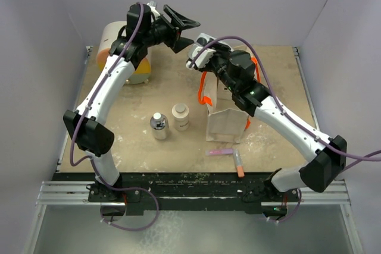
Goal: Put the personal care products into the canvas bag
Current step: Adjust the care product.
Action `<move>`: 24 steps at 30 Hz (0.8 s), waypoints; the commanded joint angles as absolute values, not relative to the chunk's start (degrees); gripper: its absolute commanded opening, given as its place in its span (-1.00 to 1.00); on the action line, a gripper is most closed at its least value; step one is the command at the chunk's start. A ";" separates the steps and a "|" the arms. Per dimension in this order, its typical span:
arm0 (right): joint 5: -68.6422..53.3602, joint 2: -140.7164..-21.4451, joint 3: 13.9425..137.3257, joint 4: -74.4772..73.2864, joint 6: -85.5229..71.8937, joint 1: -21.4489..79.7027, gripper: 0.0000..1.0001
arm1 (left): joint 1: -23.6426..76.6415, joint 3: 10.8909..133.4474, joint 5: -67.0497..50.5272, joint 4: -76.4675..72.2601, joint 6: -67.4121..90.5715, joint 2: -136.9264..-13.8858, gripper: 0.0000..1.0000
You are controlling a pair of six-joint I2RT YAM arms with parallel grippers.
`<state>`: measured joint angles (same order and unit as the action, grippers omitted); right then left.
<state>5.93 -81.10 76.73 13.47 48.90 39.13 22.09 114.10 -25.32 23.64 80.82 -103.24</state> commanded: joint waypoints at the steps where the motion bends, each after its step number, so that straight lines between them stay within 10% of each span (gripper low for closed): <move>1: 7.93 -74.63 81.38 20.34 50.86 39.11 -1.00 | 22.96 116.42 -25.32 19.83 83.24 -101.67 0.50; 24: -16.56 -70.79 90.75 -1.44 21.82 22.34 -1.00 | 22.62 109.50 -21.09 9.19 53.91 -100.34 0.91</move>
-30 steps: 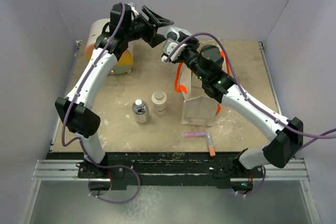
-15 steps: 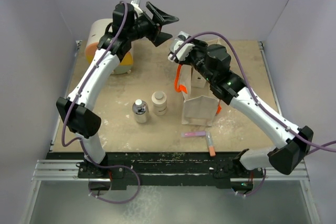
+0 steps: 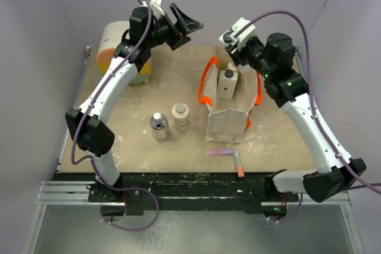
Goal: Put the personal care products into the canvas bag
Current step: Adjust the care product.
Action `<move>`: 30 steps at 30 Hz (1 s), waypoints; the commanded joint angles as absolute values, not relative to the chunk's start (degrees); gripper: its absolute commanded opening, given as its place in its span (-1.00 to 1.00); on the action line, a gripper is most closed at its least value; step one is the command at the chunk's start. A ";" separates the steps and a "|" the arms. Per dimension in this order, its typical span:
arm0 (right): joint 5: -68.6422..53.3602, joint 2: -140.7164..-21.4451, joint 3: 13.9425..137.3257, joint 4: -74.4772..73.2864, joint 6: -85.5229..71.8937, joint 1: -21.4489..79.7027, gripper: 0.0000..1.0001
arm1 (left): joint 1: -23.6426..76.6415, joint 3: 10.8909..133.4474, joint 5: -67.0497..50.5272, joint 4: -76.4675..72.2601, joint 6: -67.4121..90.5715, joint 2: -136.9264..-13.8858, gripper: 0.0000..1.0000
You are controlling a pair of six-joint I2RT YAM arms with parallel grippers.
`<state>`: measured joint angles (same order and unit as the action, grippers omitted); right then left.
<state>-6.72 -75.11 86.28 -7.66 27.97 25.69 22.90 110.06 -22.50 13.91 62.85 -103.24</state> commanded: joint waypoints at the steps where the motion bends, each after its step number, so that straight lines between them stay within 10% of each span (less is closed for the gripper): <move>1: -18.18 -70.57 90.79 -2.01 20.83 21.50 -1.00 | 22.59 109.04 -20.80 8.91 52.65 -100.17 0.91; 16: -28.67 -68.48 86.84 -4.05 13.22 17.08 -1.00 | 23.66 104.46 -24.12 4.40 42.32 -99.59 0.92; 30: -48.19 -72.42 86.91 -4.24 11.81 6.39 -1.00 | 24.41 103.35 -54.32 -5.75 15.17 -103.26 0.90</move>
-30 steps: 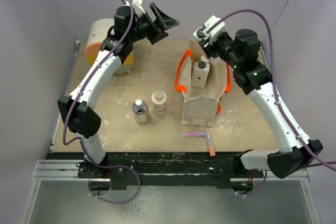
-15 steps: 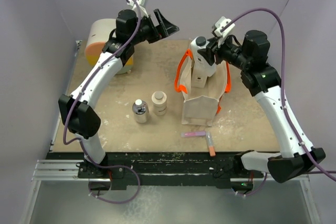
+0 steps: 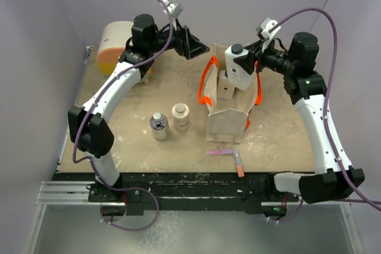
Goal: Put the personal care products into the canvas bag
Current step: Adjust the care product, then place the care product in the canvas bag.
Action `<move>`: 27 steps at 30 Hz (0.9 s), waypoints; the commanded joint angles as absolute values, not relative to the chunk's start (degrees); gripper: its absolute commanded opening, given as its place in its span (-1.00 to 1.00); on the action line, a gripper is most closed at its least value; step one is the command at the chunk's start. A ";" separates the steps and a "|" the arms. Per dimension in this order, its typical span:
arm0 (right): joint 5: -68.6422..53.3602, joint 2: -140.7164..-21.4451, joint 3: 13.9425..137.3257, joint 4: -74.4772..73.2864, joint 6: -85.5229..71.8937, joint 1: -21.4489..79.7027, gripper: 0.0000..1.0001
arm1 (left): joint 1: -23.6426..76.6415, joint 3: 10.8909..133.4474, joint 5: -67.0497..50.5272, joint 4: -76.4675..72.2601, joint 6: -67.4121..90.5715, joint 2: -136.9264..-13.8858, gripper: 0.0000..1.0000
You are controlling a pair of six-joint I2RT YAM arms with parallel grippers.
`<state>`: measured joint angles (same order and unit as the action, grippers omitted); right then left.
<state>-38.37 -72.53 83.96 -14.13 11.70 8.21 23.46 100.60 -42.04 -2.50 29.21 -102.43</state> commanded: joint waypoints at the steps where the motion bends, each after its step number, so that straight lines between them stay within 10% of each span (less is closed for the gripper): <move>1: -49.48 -73.04 87.19 -4.49 12.07 6.07 -1.00 | 24.88 104.76 -55.84 -2.96 11.69 -103.96 0.92; 20: -60.78 -77.51 90.53 -12.41 21.58 4.04 -1.00 | 29.74 123.13 -67.66 10.88 -10.57 -117.38 1.00; 27: -61.18 -77.54 89.53 -13.36 23.71 3.87 -1.00 | 31.19 124.83 -69.52 8.55 -9.05 -119.73 0.71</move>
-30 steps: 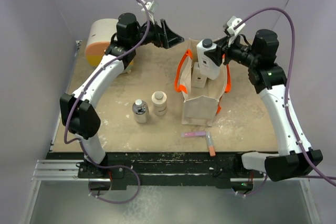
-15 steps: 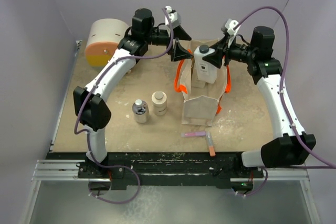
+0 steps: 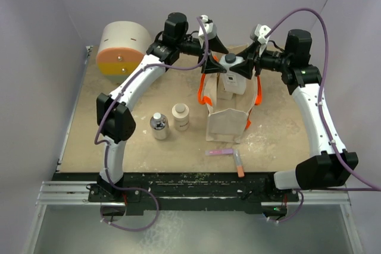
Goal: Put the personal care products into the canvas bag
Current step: Place the care product in the canvas bag.
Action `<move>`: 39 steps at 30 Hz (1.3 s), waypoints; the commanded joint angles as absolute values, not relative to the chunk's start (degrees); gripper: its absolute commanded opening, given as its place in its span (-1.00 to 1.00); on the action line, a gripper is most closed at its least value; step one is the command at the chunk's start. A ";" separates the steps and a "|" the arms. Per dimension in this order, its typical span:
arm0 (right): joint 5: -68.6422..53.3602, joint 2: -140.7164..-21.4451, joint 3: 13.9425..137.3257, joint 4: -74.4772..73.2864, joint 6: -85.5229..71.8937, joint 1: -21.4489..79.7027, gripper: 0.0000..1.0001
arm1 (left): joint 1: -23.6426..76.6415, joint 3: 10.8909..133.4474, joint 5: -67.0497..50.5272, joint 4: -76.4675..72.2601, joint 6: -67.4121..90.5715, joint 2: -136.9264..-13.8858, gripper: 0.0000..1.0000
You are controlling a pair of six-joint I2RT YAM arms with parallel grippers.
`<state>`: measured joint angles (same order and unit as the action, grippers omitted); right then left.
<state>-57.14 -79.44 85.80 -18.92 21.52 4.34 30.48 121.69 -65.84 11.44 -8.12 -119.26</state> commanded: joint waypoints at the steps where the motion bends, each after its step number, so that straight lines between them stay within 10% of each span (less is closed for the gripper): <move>1: -61.10 -77.52 89.17 -12.92 23.65 3.79 -1.00 | 31.20 124.81 -69.79 8.48 -9.01 -119.92 0.63; 17: -60.06 -81.23 86.22 -15.13 33.00 3.25 -0.93 | 31.29 124.84 -70.82 8.09 -10.08 -120.91 -1.00; 39: -56.82 -89.51 82.34 -24.20 51.10 3.16 -1.00 | 35.10 123.58 -51.71 19.84 -18.78 -122.80 -1.00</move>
<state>-57.49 -87.13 82.87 -26.98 44.27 2.44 34.06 121.97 -55.40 23.40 -19.14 -123.46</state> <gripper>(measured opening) 0.514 0.541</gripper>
